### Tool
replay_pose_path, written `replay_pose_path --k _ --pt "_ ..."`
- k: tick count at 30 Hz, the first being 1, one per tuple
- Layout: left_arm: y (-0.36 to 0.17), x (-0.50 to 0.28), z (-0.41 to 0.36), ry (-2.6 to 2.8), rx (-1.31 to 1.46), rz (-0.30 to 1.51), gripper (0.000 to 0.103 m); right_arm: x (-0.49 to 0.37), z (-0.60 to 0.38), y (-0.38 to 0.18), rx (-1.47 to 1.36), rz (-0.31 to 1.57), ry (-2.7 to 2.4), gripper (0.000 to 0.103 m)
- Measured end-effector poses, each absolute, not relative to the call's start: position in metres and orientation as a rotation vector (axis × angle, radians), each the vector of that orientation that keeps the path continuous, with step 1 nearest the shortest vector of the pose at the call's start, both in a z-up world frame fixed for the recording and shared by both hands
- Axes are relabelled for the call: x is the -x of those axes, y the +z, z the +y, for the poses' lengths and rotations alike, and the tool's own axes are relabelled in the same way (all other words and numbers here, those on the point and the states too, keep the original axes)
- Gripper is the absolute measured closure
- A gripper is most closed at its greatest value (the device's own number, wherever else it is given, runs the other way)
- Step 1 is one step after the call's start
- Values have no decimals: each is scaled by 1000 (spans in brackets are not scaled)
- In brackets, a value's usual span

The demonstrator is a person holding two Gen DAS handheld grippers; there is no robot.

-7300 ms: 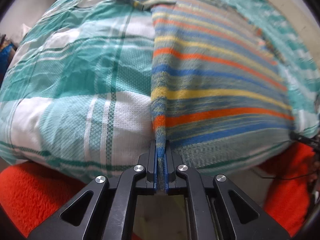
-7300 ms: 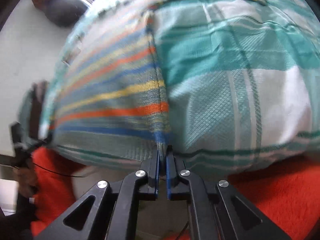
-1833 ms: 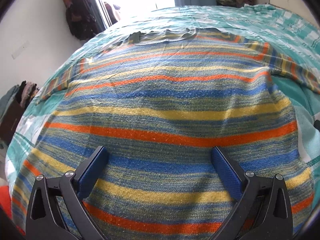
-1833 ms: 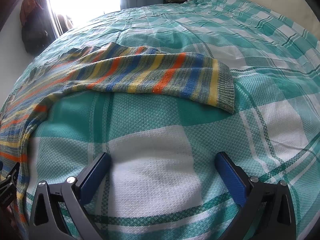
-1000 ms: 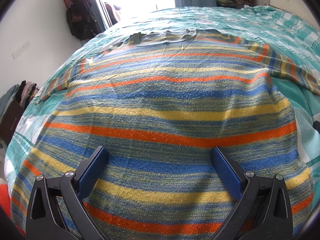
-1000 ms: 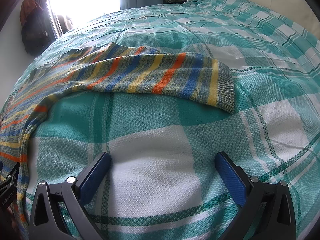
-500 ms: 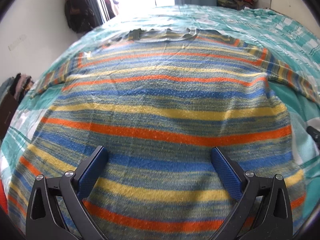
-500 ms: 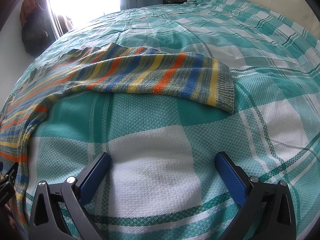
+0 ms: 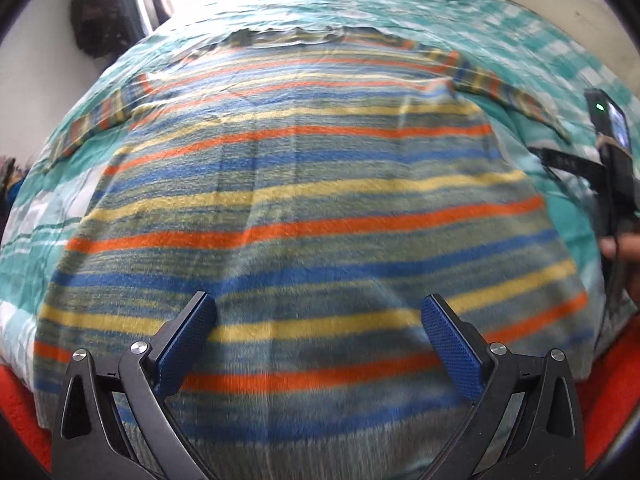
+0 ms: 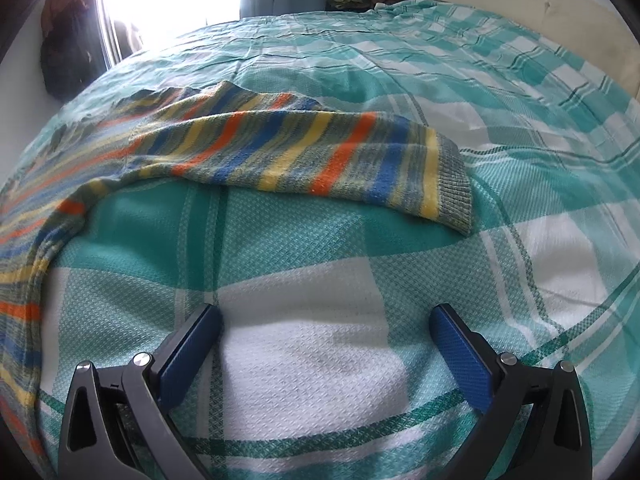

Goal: Fold small clothes

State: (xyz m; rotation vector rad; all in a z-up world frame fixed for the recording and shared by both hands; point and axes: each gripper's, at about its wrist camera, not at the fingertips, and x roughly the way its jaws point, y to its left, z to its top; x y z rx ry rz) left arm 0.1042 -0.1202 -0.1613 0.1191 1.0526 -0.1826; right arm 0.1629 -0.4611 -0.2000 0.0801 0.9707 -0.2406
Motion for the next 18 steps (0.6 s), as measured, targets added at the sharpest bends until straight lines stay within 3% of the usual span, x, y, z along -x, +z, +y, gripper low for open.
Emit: replay_pose_path --k 6,9,12,15,18 --pt "-120 -107 -88 -257 -1 1015 1 -168 -471 -195 -149 1049 -165 0" --pt "-107 -128 -55 -232 72 953 1 -151 -491 -171 -387 1067 25 0" --pt "-115 -161 -26 -155 93 937 1 -135 -503 -147 -585 1041 105 0" --pt "-139 -189 0 -74 110 945 1 -132 -530 -130 -857 892 115 0" --pt "-179 -200 16 -37 91 1006 0 -145 -556 -142 -1151 783 90 0"
